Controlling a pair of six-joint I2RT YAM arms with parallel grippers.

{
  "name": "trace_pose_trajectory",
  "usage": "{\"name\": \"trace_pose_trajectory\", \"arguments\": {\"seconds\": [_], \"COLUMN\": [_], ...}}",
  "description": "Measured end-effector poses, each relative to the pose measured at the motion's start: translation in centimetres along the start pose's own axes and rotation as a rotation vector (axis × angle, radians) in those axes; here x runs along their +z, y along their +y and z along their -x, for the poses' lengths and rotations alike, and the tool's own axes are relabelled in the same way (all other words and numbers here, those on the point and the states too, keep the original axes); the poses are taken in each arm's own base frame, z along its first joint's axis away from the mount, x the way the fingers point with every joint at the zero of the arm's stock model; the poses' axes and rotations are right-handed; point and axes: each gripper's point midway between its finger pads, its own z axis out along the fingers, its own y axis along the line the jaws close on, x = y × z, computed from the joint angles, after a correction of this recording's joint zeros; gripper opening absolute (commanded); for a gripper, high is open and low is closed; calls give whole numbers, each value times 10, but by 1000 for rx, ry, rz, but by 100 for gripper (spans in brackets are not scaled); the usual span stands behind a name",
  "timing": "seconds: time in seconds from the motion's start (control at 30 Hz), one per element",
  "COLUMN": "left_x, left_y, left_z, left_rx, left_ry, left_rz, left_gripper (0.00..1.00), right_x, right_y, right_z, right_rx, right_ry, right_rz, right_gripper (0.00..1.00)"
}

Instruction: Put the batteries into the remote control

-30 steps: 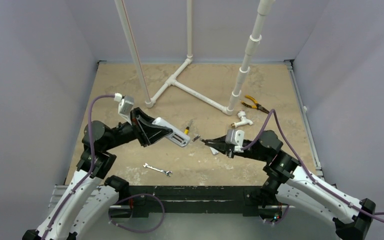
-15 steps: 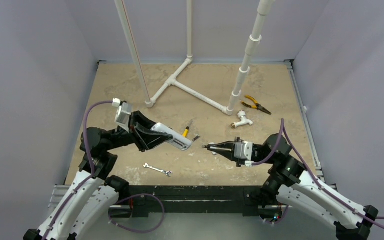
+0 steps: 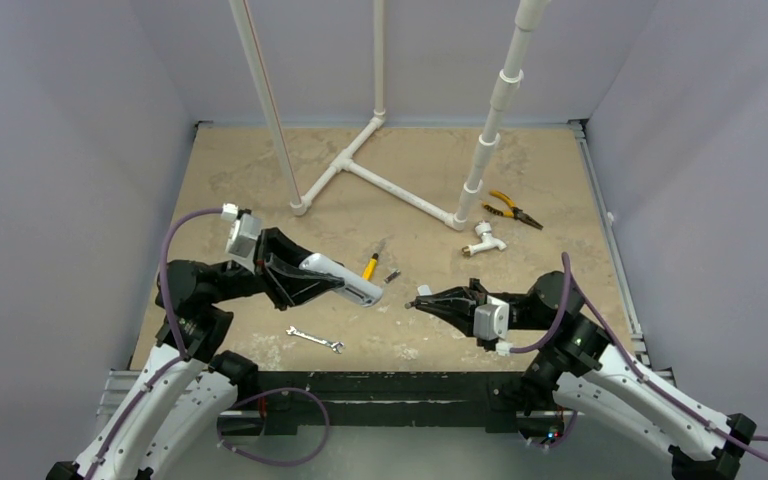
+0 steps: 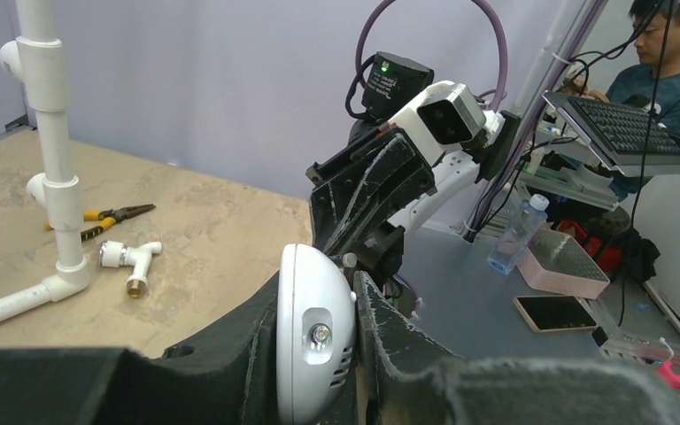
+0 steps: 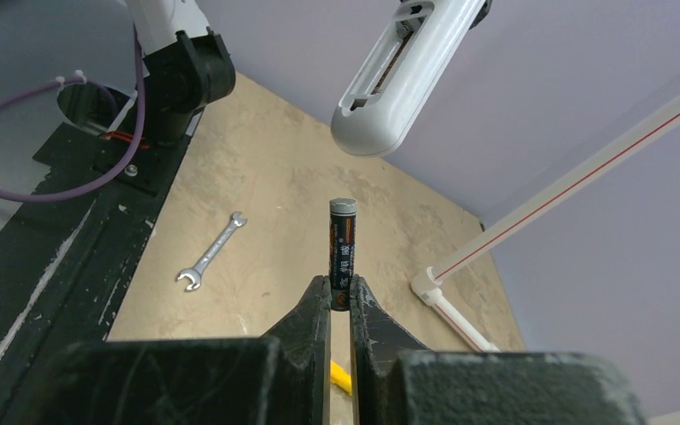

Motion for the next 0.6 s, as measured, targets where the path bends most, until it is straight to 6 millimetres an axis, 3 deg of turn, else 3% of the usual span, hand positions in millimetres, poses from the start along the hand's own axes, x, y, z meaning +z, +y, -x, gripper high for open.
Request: {"name": "trace_pose_trajectory", "arguments": {"seconds": [0.3, 0.6], "left_x": [1, 2], "left_y": [-4, -11], "left_z": [7, 10], "left_rx": [10, 21], "left_ry": [-26, -31], "left_rz": [-19, -53], "left_gripper": [0, 0], "right_x": [4, 3], "right_y": [3, 3], "right_z": [-11, -10], "right_rx": [24, 19], "right_ry": [33, 33], "right_rz": [25, 23], "right_gripper": [0, 0]}}
